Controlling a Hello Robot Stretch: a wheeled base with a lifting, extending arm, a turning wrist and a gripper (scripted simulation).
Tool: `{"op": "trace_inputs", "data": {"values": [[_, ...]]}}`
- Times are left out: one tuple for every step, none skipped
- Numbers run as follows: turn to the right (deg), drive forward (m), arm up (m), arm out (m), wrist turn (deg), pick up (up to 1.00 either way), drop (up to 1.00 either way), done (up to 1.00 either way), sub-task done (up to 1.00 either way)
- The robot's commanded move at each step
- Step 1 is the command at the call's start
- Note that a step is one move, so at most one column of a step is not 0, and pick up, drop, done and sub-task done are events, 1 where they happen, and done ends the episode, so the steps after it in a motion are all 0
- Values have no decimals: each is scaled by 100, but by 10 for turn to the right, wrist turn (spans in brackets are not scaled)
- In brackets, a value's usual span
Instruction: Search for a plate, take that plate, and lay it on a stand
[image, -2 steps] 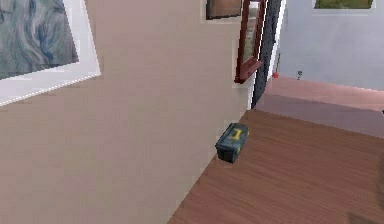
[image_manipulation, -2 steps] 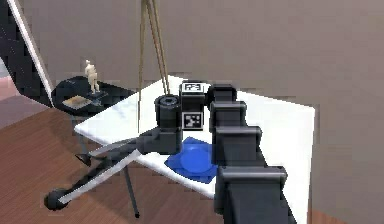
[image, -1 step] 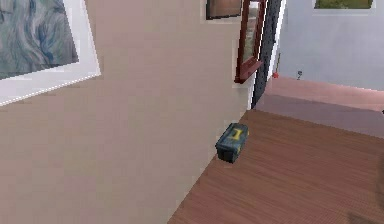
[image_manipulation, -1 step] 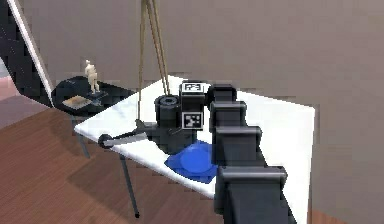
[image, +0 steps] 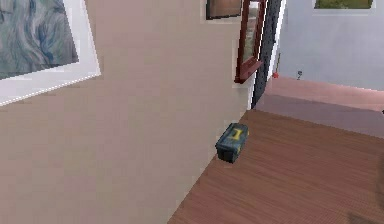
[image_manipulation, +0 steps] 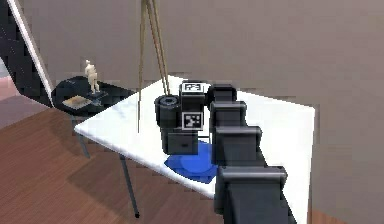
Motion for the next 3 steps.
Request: {"op": "trace_inputs", "data": {"values": [[0,0,0,0,210,0,0,0,0],[0,0,-22,0,0,0,0,0,0],[0,0,0,0,0,100,0,0,0]]}}
